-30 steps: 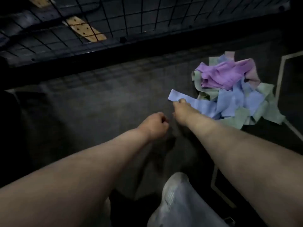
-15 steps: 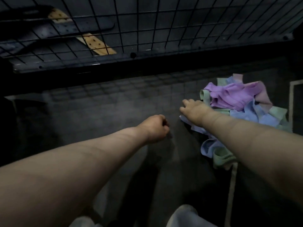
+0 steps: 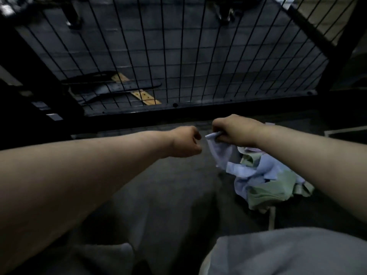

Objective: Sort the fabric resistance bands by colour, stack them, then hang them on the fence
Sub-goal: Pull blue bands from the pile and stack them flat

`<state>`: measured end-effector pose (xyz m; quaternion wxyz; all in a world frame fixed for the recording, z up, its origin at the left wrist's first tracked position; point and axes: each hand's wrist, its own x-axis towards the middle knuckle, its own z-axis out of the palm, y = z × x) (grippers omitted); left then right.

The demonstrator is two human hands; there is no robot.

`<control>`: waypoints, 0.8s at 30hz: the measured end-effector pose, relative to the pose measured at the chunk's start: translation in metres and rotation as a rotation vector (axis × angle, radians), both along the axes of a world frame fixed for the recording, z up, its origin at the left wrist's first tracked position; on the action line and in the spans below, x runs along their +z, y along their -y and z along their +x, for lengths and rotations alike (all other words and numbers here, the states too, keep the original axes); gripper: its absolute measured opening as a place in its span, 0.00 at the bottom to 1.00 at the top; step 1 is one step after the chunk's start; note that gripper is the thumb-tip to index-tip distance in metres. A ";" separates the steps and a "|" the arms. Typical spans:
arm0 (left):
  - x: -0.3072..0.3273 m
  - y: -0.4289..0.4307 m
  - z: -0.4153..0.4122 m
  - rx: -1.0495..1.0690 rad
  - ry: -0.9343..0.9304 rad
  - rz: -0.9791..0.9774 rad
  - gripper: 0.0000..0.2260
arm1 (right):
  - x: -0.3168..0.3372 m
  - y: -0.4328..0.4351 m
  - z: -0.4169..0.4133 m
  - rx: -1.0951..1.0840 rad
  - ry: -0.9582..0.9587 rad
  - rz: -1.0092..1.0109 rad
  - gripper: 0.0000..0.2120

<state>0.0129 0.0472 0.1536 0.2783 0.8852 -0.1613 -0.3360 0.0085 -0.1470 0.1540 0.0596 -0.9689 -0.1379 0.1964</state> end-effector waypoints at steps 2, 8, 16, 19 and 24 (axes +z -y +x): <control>0.020 -0.004 -0.009 -0.005 0.073 0.005 0.25 | 0.025 -0.008 -0.007 -0.011 0.054 0.124 0.07; 0.063 -0.042 -0.029 0.216 0.073 -0.263 0.18 | 0.084 -0.061 -0.013 -0.158 0.021 0.601 0.10; 0.093 -0.127 -0.044 0.499 -0.146 -0.647 0.10 | 0.129 -0.153 -0.026 -0.572 -0.203 1.228 0.06; 0.107 -0.138 -0.039 0.546 -0.216 -0.807 0.11 | 0.138 -0.173 -0.035 -0.752 -0.320 1.337 0.18; 0.128 -0.143 -0.027 0.738 -0.286 -0.999 0.17 | 0.126 -0.182 -0.077 -0.612 -0.501 1.185 0.26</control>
